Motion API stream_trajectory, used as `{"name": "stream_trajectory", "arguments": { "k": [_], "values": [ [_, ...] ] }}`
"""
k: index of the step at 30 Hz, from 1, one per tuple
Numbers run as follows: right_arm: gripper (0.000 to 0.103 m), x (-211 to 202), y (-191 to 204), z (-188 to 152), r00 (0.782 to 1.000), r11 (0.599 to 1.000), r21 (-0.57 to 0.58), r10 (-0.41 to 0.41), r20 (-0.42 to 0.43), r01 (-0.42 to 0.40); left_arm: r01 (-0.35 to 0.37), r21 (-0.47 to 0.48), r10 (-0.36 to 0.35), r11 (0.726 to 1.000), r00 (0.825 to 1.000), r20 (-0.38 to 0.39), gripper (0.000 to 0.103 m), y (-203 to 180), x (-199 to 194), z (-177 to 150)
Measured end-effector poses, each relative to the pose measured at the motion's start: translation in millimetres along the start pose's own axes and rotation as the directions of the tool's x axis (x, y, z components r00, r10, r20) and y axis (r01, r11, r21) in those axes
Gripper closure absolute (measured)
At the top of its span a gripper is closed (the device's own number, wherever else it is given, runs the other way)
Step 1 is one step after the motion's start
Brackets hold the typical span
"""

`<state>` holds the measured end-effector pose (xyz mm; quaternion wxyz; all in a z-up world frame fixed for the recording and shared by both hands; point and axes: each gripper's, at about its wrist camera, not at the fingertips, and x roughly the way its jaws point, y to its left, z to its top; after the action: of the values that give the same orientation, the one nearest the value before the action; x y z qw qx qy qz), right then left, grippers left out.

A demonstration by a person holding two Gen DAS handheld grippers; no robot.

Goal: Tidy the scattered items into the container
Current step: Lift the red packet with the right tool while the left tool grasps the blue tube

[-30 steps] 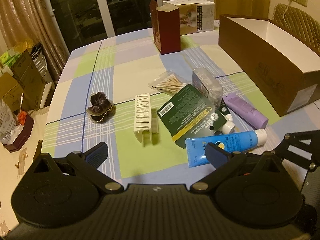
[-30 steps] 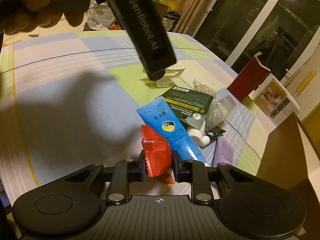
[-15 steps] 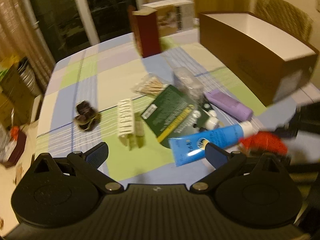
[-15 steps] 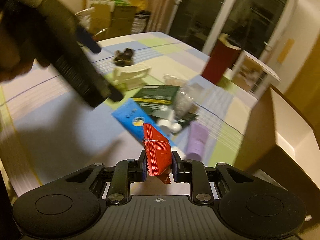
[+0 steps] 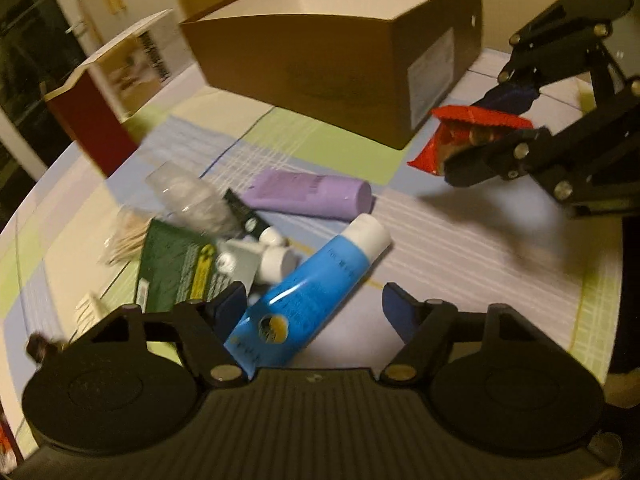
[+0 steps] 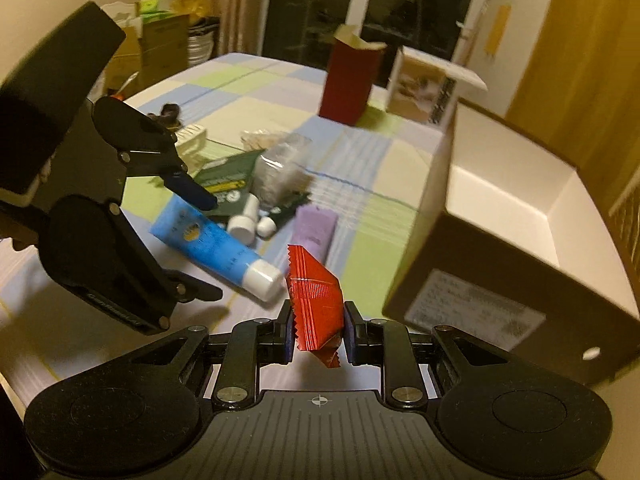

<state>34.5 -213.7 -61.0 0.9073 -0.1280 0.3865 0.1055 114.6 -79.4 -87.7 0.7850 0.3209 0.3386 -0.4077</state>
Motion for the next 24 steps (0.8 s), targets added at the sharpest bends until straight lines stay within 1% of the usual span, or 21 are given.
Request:
{"name": "stream_trajectory", "arguments": {
  "k": [3, 5, 7, 9, 12, 14, 16, 18, 19, 21, 24],
  "values": [
    [0.077, 2, -1, -1, 1.000, 1.000, 0.009, 0.002, -0.012, -0.002, -0.001, 0.045, 0.001, 0.999, 1.000, -0.018, 0.030, -1, 11, 0],
    [0.077, 4, -1, 0, 1.000, 1.000, 0.015, 0.003, -0.014, -0.003, 0.009, 0.044, -0.008, 0.999, 1.000, -0.024, 0.032, 1, 13, -2],
    [0.077, 3, -3, 0, 1.000, 1.000, 0.025, 0.003, -0.015, -0.003, 0.027, 0.009, -0.026, 1.000, 0.998, -0.052, 0.034, 5, 14, -2],
    [0.077, 2, -4, -1, 1.000, 1.000, 0.027, 0.000, -0.012, 0.000, 0.056, -0.046, -0.060, 0.997, 0.994, -0.090, 0.046, 5, 11, -4],
    [0.077, 1, -5, 0, 1.000, 0.999, 0.036, -0.003, -0.010, 0.003, 0.097, -0.112, -0.109, 0.989, 0.988, -0.109, 0.048, 1, 2, -7],
    [0.077, 1, -7, 0, 1.000, 0.999, 0.042, -0.004, -0.005, 0.005, 0.129, -0.154, -0.147, 0.980, 0.983, -0.107, 0.052, -2, -5, -7],
    [0.077, 1, -9, 0, 1.000, 0.999, 0.049, -0.004, -0.002, 0.005, 0.115, -0.177, -0.133, 0.977, 0.987, -0.093, 0.052, -5, -9, -4],
    [0.077, 0, -11, 0, 1.000, 0.998, 0.056, -0.004, -0.001, 0.004, 0.078, -0.201, -0.098, 0.977, 0.991, -0.091, 0.052, -6, -6, -1],
    [0.077, 1, -12, 0, 1.000, 0.998, 0.060, -0.004, 0.000, 0.004, 0.055, -0.231, -0.078, 0.971, 0.992, -0.095, 0.052, -5, -3, 1],
    [0.077, 1, -15, 0, 1.000, 0.998, 0.070, -0.004, 0.001, 0.004, 0.018, -0.306, -0.052, 0.952, 0.993, -0.104, 0.053, 0, 5, 3],
    [0.077, 3, -19, 0, 1.000, 0.996, 0.089, -0.004, -0.001, 0.004, -0.032, -0.393, -0.016, 0.919, 0.993, -0.120, 0.054, 5, 15, 6]
  ]
}}
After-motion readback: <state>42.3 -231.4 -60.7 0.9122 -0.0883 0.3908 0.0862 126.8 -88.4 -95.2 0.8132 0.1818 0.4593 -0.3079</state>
